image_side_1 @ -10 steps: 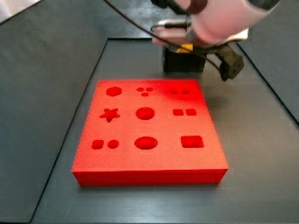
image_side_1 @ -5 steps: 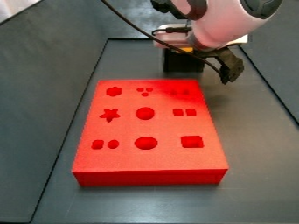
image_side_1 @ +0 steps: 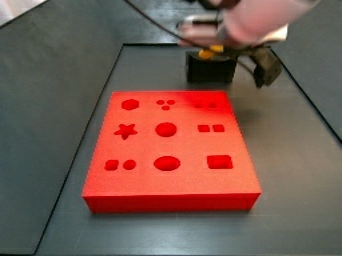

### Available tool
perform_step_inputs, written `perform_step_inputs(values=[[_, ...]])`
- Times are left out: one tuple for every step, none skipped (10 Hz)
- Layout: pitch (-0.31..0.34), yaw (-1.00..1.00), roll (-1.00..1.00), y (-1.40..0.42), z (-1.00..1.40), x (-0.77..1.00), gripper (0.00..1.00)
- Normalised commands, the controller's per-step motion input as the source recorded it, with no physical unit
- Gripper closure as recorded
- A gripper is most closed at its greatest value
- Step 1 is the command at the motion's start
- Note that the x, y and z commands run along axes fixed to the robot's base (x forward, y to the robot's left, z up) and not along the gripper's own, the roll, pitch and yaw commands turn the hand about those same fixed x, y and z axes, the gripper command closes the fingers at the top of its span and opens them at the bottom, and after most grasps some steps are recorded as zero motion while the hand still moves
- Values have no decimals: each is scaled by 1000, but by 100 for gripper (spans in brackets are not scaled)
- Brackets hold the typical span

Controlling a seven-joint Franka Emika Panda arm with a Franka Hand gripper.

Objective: Pick up the oval object. Move up. Place the oval object on the fixture. Regrasp the oval object. Move to above the board. Insert the oval object.
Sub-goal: Move to above the board.

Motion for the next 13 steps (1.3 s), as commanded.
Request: perform_step_inputs(values=[[178, 150, -106, 169, 1000, 84, 100], [156, 164, -79, 163, 1000, 82, 100], [105, 174, -46, 148, 1000, 83, 100], [90, 170, -36, 145, 1000, 85, 100], [60, 153, -30, 133, 1000, 85, 100], [36, 131, -28, 118, 1000, 84, 100], [32, 110, -31, 105, 1000, 79, 100], [27, 91, -33, 92, 1000, 76, 100], [33, 73, -33, 73, 981, 72, 100], [42, 57, -37, 44, 804, 61, 100], [58, 47, -39, 25, 627, 48, 100], [76, 40, -40, 8, 395, 40, 100], [90, 39, -43, -1, 221, 33, 100]])
